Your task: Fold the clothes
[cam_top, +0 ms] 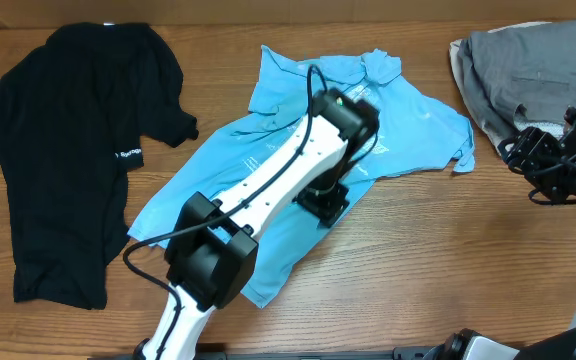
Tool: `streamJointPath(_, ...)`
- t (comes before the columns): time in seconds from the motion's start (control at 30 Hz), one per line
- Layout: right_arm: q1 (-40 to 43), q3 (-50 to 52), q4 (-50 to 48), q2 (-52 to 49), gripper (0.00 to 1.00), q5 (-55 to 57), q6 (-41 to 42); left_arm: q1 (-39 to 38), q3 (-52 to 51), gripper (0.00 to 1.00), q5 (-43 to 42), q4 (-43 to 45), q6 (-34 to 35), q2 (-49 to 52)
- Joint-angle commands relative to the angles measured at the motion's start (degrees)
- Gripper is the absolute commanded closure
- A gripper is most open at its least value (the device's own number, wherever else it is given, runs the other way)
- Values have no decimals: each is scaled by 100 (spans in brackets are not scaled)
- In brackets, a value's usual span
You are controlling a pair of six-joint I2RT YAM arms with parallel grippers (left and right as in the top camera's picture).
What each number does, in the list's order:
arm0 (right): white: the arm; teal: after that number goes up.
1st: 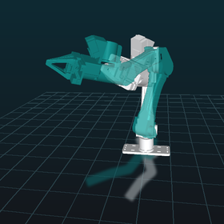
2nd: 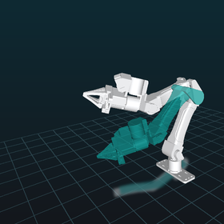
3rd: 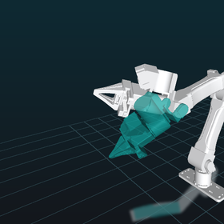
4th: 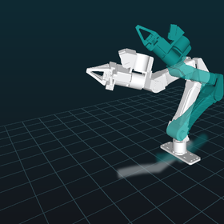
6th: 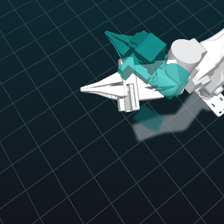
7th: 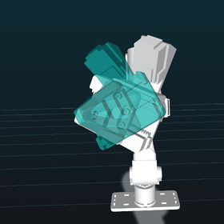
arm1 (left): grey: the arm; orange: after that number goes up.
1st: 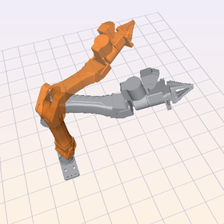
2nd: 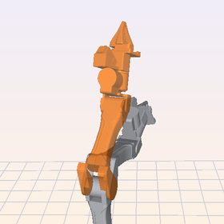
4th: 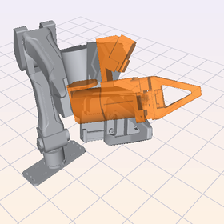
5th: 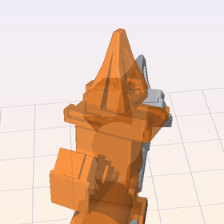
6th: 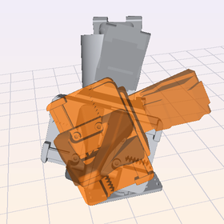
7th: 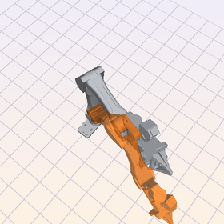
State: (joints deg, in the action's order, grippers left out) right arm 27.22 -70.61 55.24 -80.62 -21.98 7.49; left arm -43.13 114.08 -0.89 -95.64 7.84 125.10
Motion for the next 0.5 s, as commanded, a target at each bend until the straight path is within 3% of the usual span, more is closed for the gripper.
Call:
streamJointPath(0.0,-17,-201,-55,116,30,50,2,-247,-1104,23,-278,428,463,-511)
streamJointPath(0.3,-22,-201,-96,26,30,-42,7,-363,-4590,24,-678,2911,1373,-2444)
streamJointPath(0.47,-28,-201,-96,22,30,-125,7,-374,-5659,30,-944,3705,1849,-2769)
